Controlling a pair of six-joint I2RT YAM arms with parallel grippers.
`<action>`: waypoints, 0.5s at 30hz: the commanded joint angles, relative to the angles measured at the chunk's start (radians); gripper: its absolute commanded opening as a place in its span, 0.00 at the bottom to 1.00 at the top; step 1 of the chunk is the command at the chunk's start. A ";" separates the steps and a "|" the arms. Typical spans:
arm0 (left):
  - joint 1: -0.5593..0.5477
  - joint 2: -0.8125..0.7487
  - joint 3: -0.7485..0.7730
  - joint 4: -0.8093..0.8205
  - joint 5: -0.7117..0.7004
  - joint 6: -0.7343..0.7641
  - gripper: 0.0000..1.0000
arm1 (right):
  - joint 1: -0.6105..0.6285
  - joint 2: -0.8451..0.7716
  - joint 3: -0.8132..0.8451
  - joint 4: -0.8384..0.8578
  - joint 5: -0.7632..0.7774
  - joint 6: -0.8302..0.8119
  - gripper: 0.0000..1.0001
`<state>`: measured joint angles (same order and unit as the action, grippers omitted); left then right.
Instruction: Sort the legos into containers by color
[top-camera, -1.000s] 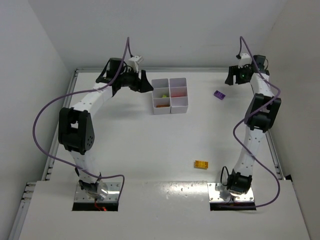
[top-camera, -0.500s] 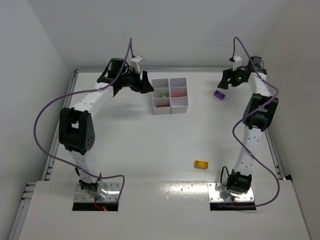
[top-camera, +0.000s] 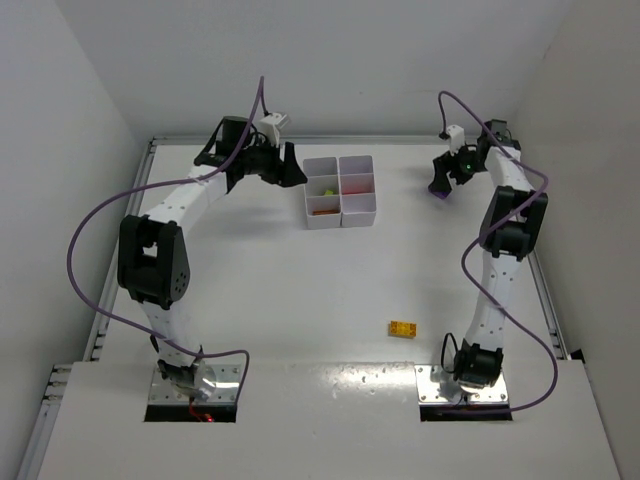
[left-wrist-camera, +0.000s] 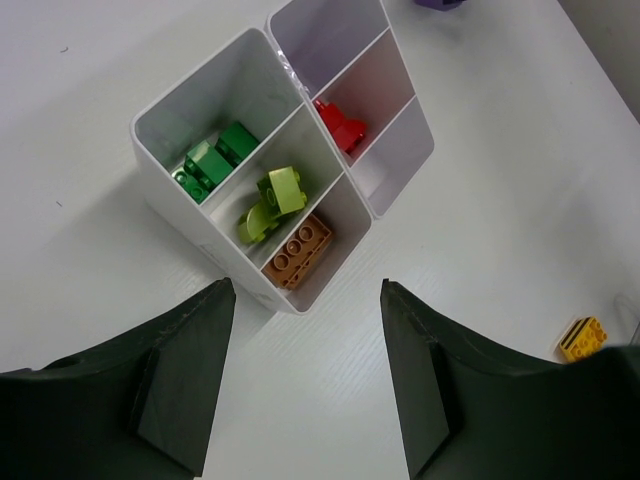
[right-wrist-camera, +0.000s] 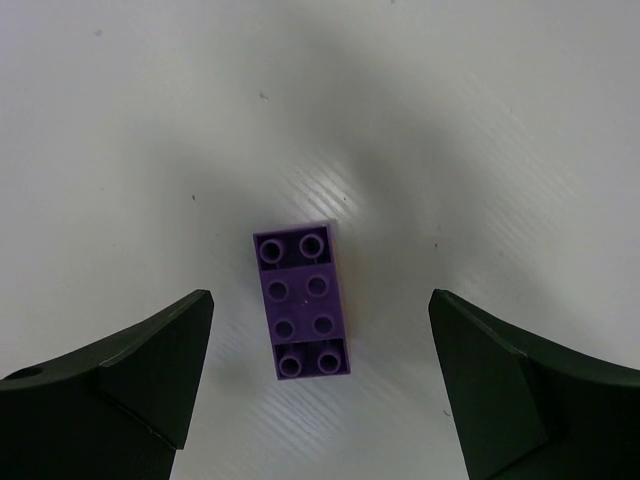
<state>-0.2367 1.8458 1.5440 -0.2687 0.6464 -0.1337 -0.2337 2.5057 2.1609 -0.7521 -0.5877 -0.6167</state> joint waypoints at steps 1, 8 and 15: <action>-0.009 -0.003 0.030 0.005 -0.001 0.014 0.66 | -0.006 0.012 0.004 -0.026 0.029 -0.107 0.89; -0.009 -0.003 0.030 0.005 -0.001 0.014 0.66 | -0.006 0.012 -0.029 -0.055 0.058 -0.176 0.66; -0.038 -0.014 -0.021 0.005 -0.001 0.023 0.66 | 0.014 -0.034 -0.087 -0.108 -0.026 -0.245 0.35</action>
<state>-0.2489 1.8458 1.5391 -0.2760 0.6415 -0.1280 -0.2356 2.5145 2.1044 -0.8108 -0.5480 -0.8013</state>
